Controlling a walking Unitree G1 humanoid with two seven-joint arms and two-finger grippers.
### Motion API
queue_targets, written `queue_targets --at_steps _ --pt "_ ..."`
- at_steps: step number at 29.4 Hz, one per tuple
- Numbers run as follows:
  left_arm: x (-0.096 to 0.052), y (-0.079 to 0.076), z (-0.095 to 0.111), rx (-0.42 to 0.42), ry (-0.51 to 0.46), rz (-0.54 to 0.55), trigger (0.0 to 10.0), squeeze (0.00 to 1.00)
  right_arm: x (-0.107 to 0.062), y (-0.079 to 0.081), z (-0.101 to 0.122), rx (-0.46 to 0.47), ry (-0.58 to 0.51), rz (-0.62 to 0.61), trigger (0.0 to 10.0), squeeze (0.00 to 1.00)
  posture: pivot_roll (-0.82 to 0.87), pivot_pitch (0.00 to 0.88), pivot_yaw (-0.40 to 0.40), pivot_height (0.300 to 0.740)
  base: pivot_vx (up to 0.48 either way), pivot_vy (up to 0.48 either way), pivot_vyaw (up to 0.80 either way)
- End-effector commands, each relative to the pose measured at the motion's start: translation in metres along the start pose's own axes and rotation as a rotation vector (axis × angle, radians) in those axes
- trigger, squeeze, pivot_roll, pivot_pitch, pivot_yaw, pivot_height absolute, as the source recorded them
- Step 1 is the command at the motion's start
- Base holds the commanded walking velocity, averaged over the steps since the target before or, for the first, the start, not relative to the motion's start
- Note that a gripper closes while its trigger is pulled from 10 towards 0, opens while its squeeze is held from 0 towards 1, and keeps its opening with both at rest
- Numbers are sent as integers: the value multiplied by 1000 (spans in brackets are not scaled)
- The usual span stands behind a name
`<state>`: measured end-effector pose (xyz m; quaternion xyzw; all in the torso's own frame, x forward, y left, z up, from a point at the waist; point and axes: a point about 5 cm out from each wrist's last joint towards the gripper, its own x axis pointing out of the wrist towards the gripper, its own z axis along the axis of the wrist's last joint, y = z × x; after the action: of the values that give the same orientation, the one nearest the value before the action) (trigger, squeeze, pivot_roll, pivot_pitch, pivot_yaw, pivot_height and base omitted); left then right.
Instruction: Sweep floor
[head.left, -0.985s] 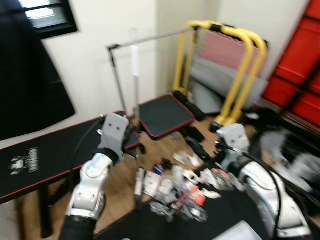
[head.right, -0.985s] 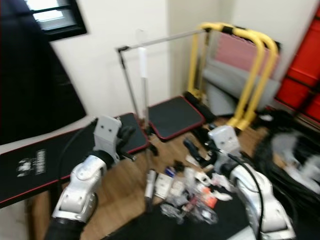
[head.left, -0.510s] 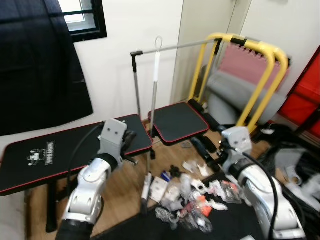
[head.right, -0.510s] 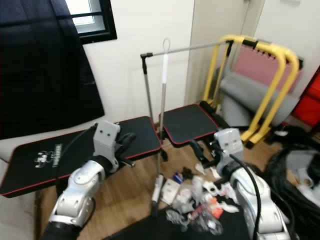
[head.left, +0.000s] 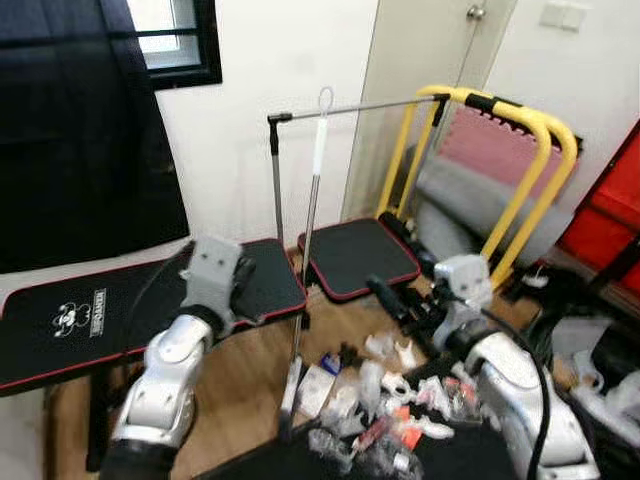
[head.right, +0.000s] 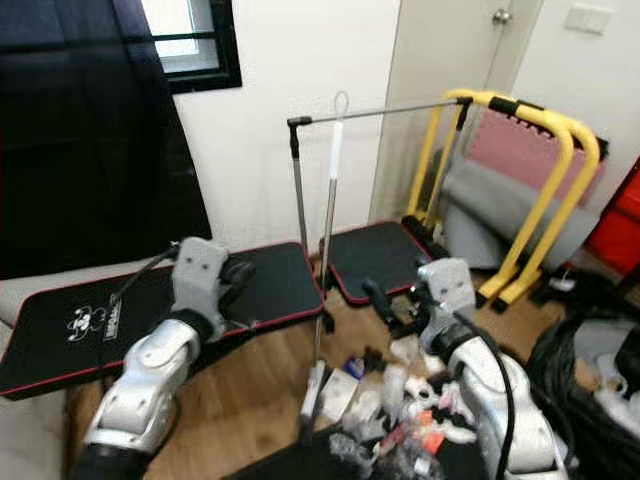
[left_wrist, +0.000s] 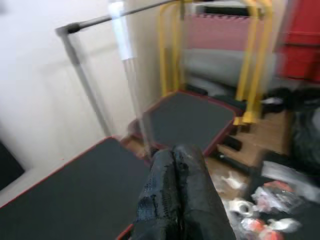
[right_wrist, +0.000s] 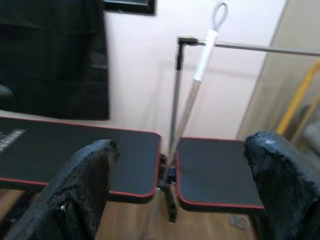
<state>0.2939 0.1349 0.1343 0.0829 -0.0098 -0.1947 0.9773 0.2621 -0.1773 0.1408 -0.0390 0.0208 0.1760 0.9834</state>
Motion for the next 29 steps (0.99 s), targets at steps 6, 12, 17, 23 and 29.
queue_targets --at_steps 6,12,17,23,29 --pt "-2 6 -1 7 12 15 10000 0 3 1 -1 7 7 -23 10000 0 -182 21 -113 740 306 0 99" --pt "-2 7 -1 8 13 12 10000 0 4 -2 -2 -1 18 -46 10000 0 -182 22 -113 740 307 0 0" --pt "-2 6 -1 8 13 11 10000 0 4 -3 -1 -1 20 -52 10000 0 -182 21 -113 740 304 0 0" --pt "-2 6 0 13 12 7 10000 0 4 -2 -1 4 19 -48 10000 0 -182 22 -111 740 304 0 0" --pt "-2 6 0 15 13 5 10000 0 4 -1 -1 3 18 -46 10000 0 -182 20 -113 740 302 0 0"
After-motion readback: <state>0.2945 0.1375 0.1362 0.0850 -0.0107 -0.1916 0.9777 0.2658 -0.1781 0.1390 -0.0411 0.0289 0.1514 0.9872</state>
